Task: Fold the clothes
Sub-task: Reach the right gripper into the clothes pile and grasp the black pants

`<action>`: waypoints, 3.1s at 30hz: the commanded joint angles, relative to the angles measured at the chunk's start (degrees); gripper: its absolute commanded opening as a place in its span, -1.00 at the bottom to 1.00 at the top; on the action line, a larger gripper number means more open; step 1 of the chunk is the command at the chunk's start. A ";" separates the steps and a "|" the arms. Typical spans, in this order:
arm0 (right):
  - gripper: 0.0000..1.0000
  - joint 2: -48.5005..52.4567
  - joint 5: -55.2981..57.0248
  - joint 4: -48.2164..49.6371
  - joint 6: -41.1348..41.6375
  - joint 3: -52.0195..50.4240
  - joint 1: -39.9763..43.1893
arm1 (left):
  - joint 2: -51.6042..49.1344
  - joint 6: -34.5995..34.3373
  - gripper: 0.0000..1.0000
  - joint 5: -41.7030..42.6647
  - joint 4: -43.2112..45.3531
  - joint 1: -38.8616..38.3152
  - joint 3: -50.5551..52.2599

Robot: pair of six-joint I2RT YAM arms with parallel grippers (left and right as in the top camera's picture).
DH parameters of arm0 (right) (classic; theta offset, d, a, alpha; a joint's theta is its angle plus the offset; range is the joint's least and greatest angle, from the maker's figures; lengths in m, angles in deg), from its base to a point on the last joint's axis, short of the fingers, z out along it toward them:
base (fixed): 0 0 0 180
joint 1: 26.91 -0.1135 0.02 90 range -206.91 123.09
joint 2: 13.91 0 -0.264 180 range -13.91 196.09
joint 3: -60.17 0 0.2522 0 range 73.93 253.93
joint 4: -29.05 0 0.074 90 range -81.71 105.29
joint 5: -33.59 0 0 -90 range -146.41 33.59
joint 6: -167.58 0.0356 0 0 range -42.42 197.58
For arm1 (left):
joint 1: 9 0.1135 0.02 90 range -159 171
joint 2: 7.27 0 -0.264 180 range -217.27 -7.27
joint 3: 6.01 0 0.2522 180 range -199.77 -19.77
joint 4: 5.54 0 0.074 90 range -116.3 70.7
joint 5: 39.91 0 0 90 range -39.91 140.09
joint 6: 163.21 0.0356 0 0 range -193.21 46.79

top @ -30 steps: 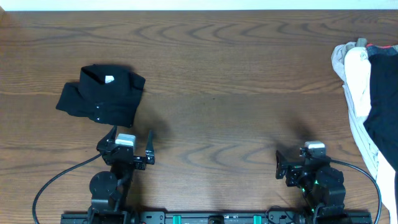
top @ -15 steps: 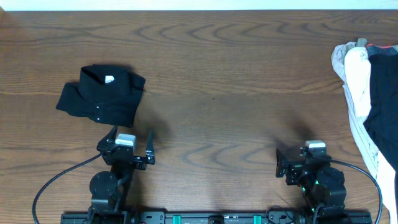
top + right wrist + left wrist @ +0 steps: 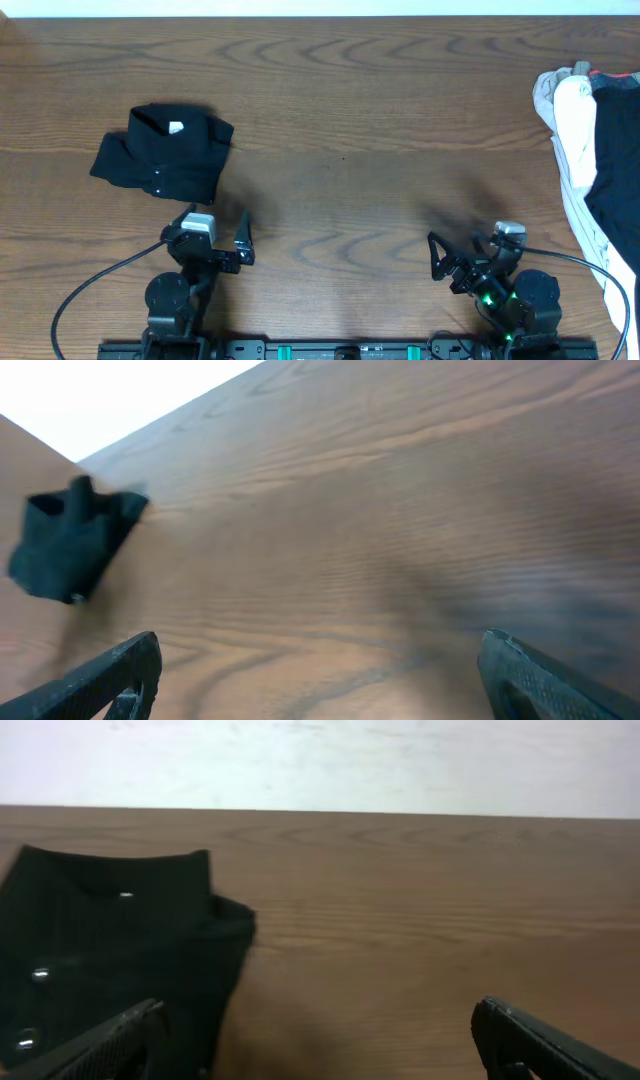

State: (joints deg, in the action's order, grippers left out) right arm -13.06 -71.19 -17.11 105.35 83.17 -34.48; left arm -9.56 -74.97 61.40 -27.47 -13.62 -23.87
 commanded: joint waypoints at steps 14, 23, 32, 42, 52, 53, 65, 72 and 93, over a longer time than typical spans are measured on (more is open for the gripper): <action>0.98 24.11 2.58 -4.13 -7.28 20.24 0.55 | -23.17 -6.93 0.96 4.28 -21.11 -0.17 -29.79; 0.98 60.76 2.23 -24.72 -11.91 52.24 0.55 | -54.34 -6.86 0.96 4.15 -41.46 -0.20 -62.45; 0.90 84.26 9.84 -34.38 -11.52 75.73 9.38 | -63.10 -8.35 0.96 13.11 -45.00 -0.17 -69.92; 0.66 109.87 12.00 -34.18 -8.44 98.40 30.77 | -64.11 -5.57 0.96 11.15 -49.27 -0.17 -69.92; 0.48 124.08 11.98 -21.79 -7.21 99.16 37.86 | -64.39 -5.57 0.96 10.05 -49.66 -0.17 -69.90; 0.46 124.80 12.48 -21.03 -7.21 99.16 37.97 | -64.39 -5.57 0.96 10.05 -49.66 -0.17 -69.92; 0.02 126.79 24.04 -18.84 -7.21 99.06 38.32 | -64.96 -5.60 0.96 10.08 -49.66 -0.17 -69.92; 0.19 126.79 23.12 -18.71 -7.19 96.65 39.06 | -65.20 -5.57 0.96 10.03 -48.87 -0.17 -69.92; 0.13 126.79 25.57 -19.32 -8.28 95.78 39.23 | -65.83 -5.57 0.96 9.86 -48.70 -0.17 -69.90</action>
State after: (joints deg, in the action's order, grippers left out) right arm 113.55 -51.85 -36.06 96.19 179.49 3.99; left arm -75.06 -81.74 71.96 -76.12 -13.62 -92.70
